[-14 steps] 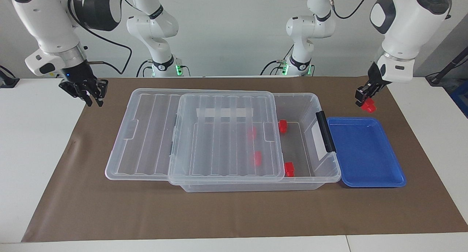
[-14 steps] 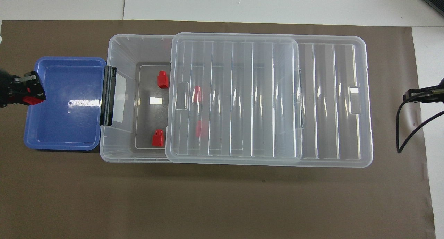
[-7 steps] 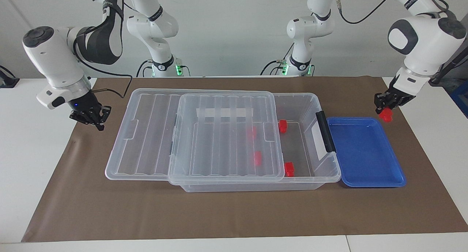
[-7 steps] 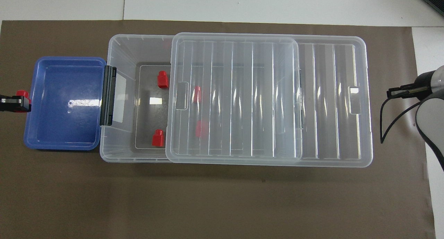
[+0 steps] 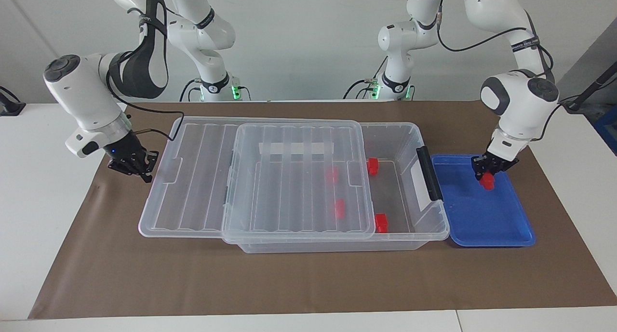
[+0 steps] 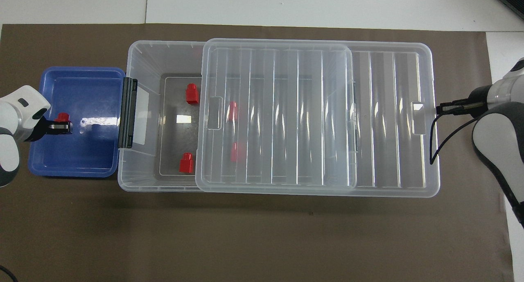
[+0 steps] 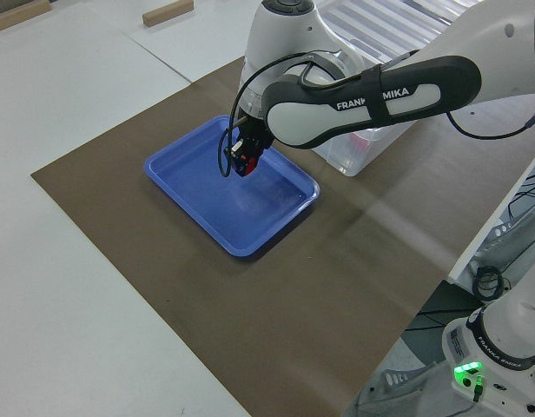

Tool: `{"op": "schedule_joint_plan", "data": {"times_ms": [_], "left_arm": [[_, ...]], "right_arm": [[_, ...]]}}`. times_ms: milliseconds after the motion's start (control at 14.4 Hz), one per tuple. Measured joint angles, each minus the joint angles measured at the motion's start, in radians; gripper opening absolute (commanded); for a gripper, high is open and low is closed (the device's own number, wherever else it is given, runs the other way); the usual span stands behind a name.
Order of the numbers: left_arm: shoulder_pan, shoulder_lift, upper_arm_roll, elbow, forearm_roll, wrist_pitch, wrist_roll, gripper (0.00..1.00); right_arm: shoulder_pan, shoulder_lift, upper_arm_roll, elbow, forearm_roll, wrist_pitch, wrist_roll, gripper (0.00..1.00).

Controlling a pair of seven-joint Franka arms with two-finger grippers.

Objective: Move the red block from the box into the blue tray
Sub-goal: 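Lower the block into the tray while the right gripper slides the lid back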

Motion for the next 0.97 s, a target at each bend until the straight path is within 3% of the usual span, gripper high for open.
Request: {"op": "schedule_joint_plan", "data": {"times_ms": [835, 905, 975], "left_arm": [[0.002, 0.133, -0.009, -0.008, -0.001, 0.208, -0.036, 0.00], [0.002, 0.133, -0.009, -0.008, -0.001, 0.209, -0.044, 0.19], [0.002, 0.133, -0.009, -0.009, -0.001, 0.209, -0.048, 0.56]], "right_arm": [[0.112, 0.004, 0.002, 0.000, 0.011, 0.030, 0.123, 0.00], [0.125, 0.003, 0.003, 0.000, 0.011, 0.031, 0.146, 0.00], [0.138, 0.004, 0.003, 0.000, 0.011, 0.031, 0.167, 0.00]]}}
